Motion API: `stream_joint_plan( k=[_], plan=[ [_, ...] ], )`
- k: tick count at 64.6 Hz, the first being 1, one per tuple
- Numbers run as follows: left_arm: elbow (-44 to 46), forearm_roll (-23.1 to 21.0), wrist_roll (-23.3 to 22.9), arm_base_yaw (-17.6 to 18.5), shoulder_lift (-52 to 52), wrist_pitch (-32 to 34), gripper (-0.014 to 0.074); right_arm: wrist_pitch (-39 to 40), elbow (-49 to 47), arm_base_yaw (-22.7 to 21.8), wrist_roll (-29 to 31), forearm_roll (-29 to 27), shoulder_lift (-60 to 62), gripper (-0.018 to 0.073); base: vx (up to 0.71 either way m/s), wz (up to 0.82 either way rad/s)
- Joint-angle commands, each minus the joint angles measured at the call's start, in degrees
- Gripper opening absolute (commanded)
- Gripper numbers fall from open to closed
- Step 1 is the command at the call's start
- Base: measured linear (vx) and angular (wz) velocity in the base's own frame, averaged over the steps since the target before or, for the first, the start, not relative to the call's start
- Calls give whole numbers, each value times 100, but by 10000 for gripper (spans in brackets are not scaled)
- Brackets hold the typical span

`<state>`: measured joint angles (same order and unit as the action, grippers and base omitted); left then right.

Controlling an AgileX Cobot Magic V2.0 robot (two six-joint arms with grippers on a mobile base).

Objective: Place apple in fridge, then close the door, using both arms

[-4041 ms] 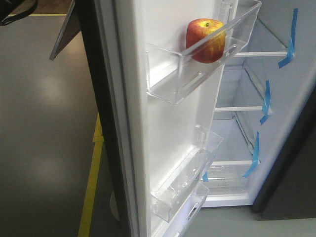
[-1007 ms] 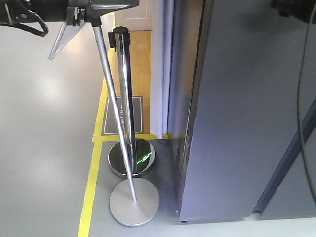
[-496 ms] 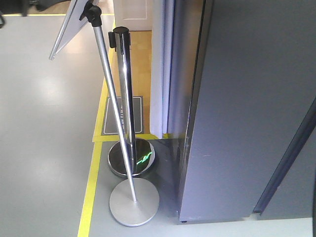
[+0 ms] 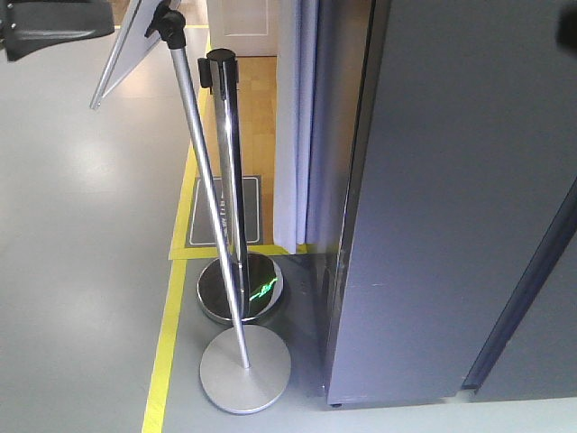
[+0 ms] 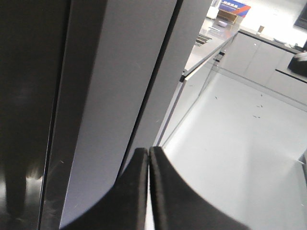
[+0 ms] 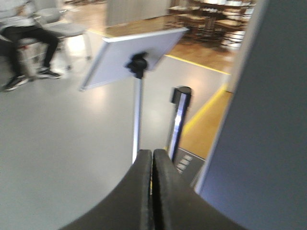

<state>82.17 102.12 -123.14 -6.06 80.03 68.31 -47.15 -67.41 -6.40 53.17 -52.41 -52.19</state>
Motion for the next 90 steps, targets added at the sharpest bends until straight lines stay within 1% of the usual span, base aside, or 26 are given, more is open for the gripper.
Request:
stream_joint_plan(
  k=[1,5,16,26,29,36,42,46,54,63,72,76,87,90],
  plan=[
    [-474,3,-14,2,-740,-634,-7,867,901,-25,77,-184,709,-4,0,0],
    [-878,3,-14,2,-1135,-956,-7,1016,1426,-25,78,-179,1117,-4,0,0],
    [-2438,3,-14,2,-2409,-1945,-7,1134,2897,-25,78,-138,2066,-4,0,0],
    [-4171,3,-14,2,-3822,-2781,-7,1134,3901,-25,33,-145,2743,-4,0,0],
    [-4552,3,-14,2,-4182,-2962,-7,1125,4087,-25,33,-145,2879,-4,0,0],
    [-5867,-104,-14,2,-5101,-3315,-7,1112,4471,-25,33,-145,3183,-4,0,0],
    [-6638,-300,-14,2,-5652,-3456,-7,1090,4647,-25,33,-159,3295,-4,0,0],
    [-7054,-525,-14,2,-5972,-3462,-7,981,4675,-25,33,-157,3303,-2,0,0],
    [-7392,-956,-14,2,-6325,-3444,-7,977,4696,-25,33,-189,3303,-2,0,0],
    [-7393,-1444,-14,2,-6367,-3432,-7,970,4696,-25,33,-189,3303,-2,0,0],
    [-7393,-2024,-14,2,-6367,-3345,-6,970,4696,-25,33,-189,3303,-2,0,0],
    [-7393,-2120,-14,2,-6367,-3234,-6,970,4696,-25,33,-189,3303,-2,0,0],
    [-7393,-2143,-14,2,-6367,-2992,-6,970,4696,-25,33,-189,3303,-2,0,0],
    [-7393,-2239,-14,2,-6367,-2912,-6,970,4696,-25,33,-189,3303,-2,0,0]
  ],
)
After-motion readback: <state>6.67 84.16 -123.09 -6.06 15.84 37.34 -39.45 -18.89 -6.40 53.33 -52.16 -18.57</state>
